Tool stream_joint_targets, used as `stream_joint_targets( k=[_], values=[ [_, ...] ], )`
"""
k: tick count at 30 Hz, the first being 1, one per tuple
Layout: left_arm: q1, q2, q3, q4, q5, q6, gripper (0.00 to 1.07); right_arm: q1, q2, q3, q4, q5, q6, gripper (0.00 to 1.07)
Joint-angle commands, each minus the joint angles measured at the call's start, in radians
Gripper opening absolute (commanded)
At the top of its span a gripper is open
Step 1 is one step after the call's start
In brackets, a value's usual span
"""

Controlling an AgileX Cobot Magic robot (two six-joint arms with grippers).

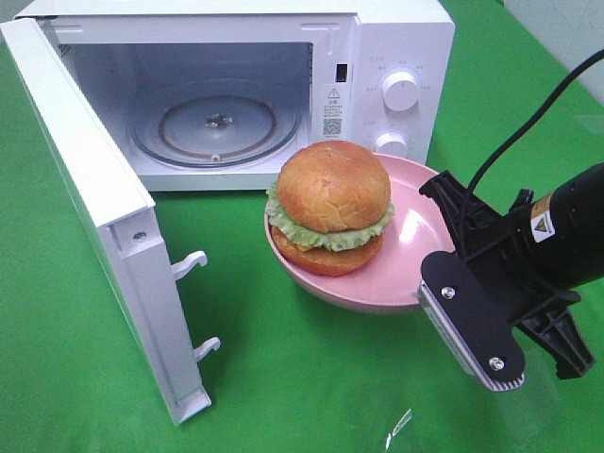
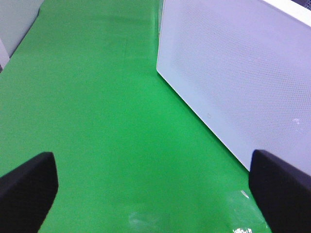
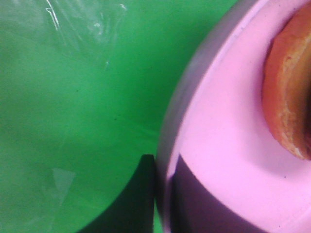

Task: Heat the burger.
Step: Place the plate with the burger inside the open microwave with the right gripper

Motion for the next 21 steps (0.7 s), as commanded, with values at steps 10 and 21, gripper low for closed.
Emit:
stream_joint_targets(
  k=[10,21],
  values=[
    [0.0,-0.001,0.001,-0.006,-0.004,-0.001,1.0,0.007,0.092,-0.119,0.0,-0.066,0.012,0.0],
    [0.0,-0.001,0.001,-0.006,-0.004,-0.001,1.0,0.067,0.206,-0.238,-0.009,-0.076,0.019,0.0]
  ],
)
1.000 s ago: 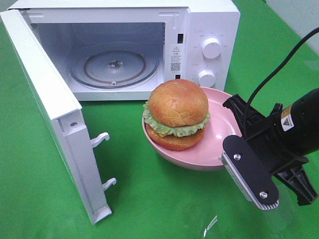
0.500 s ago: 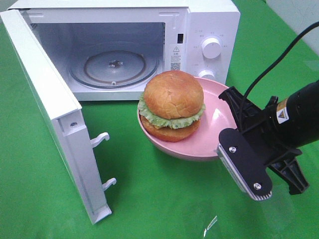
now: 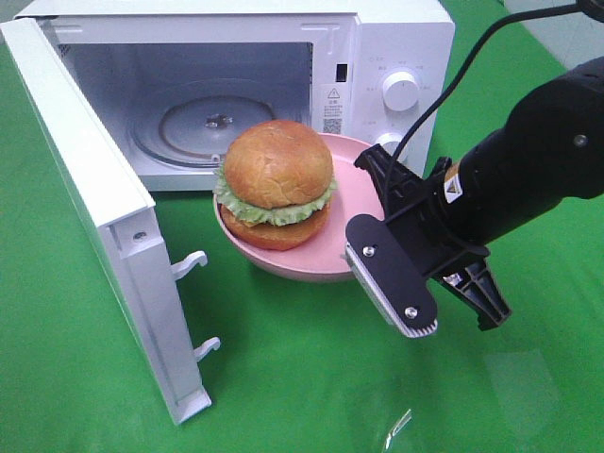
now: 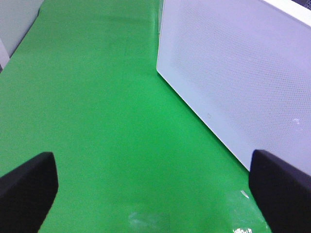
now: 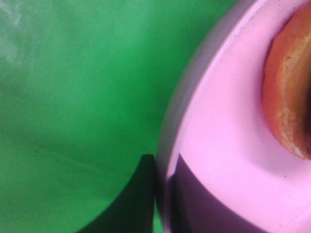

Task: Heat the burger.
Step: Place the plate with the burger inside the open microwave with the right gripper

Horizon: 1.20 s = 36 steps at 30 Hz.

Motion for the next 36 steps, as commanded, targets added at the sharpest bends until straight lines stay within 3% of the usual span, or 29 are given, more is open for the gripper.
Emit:
stream_joint_targets(
  k=[1,36],
  values=[
    [0.0,-0.001,0.001,-0.006,-0.004,-0.001,1.0,0.009,0.015,-0.044,0.002,-0.062,0.011,0.0],
    [0.0,-0.001,0.001,-0.005,-0.004,-0.001,1.0,0.067,0.265,-0.363,0.002,-0.103,0.059,0.02]
  ],
)
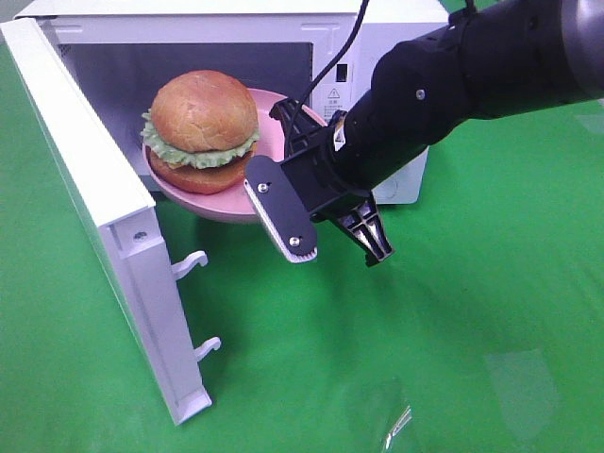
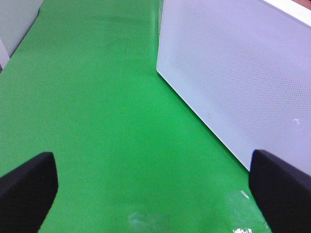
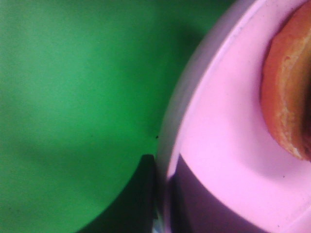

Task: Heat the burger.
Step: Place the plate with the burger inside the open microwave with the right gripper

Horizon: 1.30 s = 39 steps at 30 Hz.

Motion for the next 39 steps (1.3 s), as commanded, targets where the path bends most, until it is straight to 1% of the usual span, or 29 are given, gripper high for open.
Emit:
stream_joint_targets(
  k=[1,9,10,11,12,16,17,18,19,20,22,25,26,27,29,30,31,32,33,34,35,39],
  values=[
    [0.0,-0.001,0.001,-0.005,-0.004,-0.001,1.0,0.005,0.02,-0.047,0.003,-0.062,0.012,0.02],
    [0.0,-0.001,0.001,-0.005,-0.004,-0.001,1.0,0.005,0.074,-0.107,0.003,-0.057,0.014,0.02],
    [0.0,-0.001,0.001,-0.005,-0.004,-0.001,1.0,0.005,0.093,-0.13,0.002,-0.05,0.018,0.02],
    [0.0,-0.001,0.001,-0.005,-0.004,-0.001,1.0,0.005,0.093,-0.13,0.002,-0.05,0.018,0.02],
    [0.0,-0.001,0.001,-0.005,-0.004,-0.001,1.0,0.005,0.113,-0.159,-0.003,-0.033,0.029,0.02],
    [0.0,-0.001,0.001,-0.005,-0.004,-0.001,1.0,0.005,0.145,-0.197,-0.009,-0.024,0.064,0.02],
    [0.0,-0.001,0.001,-0.005,-0.004,-0.001,1.0,0.005,0.161,-0.22,-0.03,-0.017,0.082,0.02],
    [0.0,-0.001,0.001,-0.005,-0.004,-0.001,1.0,0.005,0.161,-0.22,-0.03,-0.017,0.082,0.02],
    [0.0,-0.001,0.001,-0.005,-0.004,-0.001,1.0,0.005,0.18,-0.249,-0.051,-0.006,0.117,0.02],
    [0.0,-0.001,0.001,-0.005,-0.004,-0.001,1.0,0.005,0.18,-0.249,-0.051,-0.006,0.117,0.02],
    [0.0,-0.001,0.001,-0.005,-0.004,-0.001,1.0,0.005,0.201,-0.287,-0.069,0.0,0.158,0.02],
    [0.0,-0.001,0.001,-0.005,-0.004,-0.001,1.0,0.005,0.216,-0.312,-0.093,0.01,0.18,0.02],
    [0.0,-0.001,0.001,-0.005,-0.004,-0.001,1.0,0.005,0.234,-0.342,-0.113,0.024,0.204,0.02],
    [0.0,-0.001,0.001,-0.005,-0.004,-0.001,1.0,0.005,0.234,-0.342,-0.113,0.024,0.204,0.02],
    [0.0,-0.001,0.001,-0.005,-0.004,-0.001,1.0,0.005,0.269,-0.403,-0.151,0.051,0.255,0.02],
    [0.0,-0.001,0.001,-0.005,-0.004,-0.001,1.0,0.005,0.269,-0.403,-0.151,0.051,0.255,0.02],
    [0.0,-0.001,0.001,-0.005,-0.004,-0.001,1.0,0.005,0.287,-0.432,-0.169,0.06,0.279,0.02],
    [0.0,-0.001,0.001,-0.005,-0.004,-0.001,1.0,0.005,0.287,-0.432,-0.169,0.06,0.279,0.02],
    [0.0,-0.001,0.001,-0.005,-0.004,-0.001,1.0,0.005,0.308,-0.469,-0.184,0.076,0.3,0.02],
    [0.0,-0.001,0.001,-0.005,-0.004,-0.001,1.0,0.005,0.308,-0.469,-0.184,0.076,0.3,0.02],
    [0.0,-0.001,0.001,-0.005,-0.004,-0.001,1.0,0.005,0.323,-0.501,-0.187,0.087,0.313,0.02],
    [0.0,-0.001,0.001,-0.005,-0.004,-0.001,1.0,0.005,0.345,-0.535,-0.187,0.093,0.315,0.02]
  ],
)
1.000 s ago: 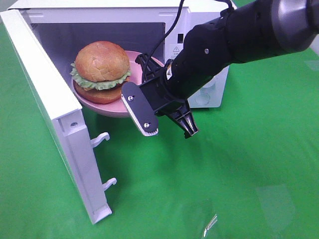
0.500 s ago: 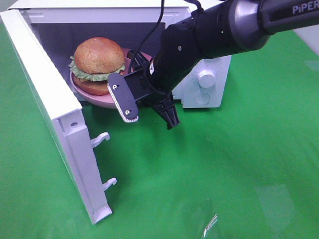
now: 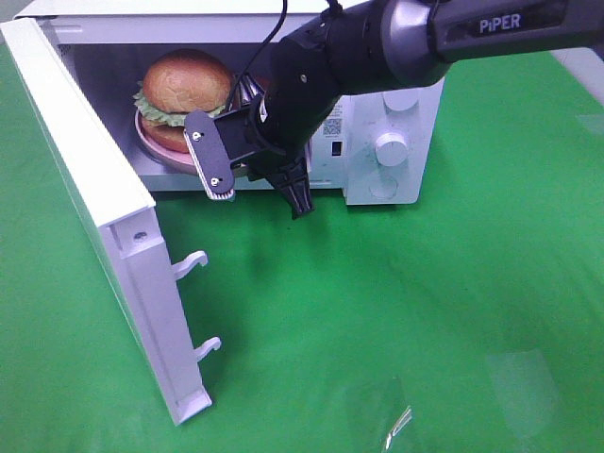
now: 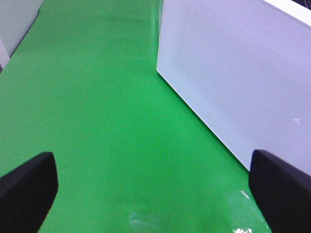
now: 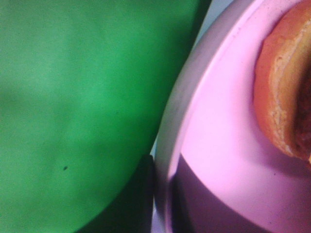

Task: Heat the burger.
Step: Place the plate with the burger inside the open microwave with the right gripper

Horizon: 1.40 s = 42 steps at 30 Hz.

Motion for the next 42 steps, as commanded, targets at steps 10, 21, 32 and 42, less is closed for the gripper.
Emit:
stream_joint_targets(
  k=[10,21,32,42],
  values=[
    [0.0,-0.001,0.001,-0.005,-0.004,-0.001,1.0,-0.003,0.061,-0.121,-0.012,-0.037,0.021,0.03],
    [0.0,-0.001,0.001,-0.005,-0.004,-0.001,1.0,-0.003,0.124,-0.195,-0.013,-0.022,0.041,0.05],
    [0.0,-0.001,0.001,-0.005,-0.004,-0.001,1.0,-0.016,0.139,-0.203,-0.013,-0.027,0.077,0.22],
    [0.0,-0.001,0.001,-0.005,-0.004,-0.001,1.0,-0.016,0.139,-0.203,-0.013,-0.049,0.136,0.34]
  ],
)
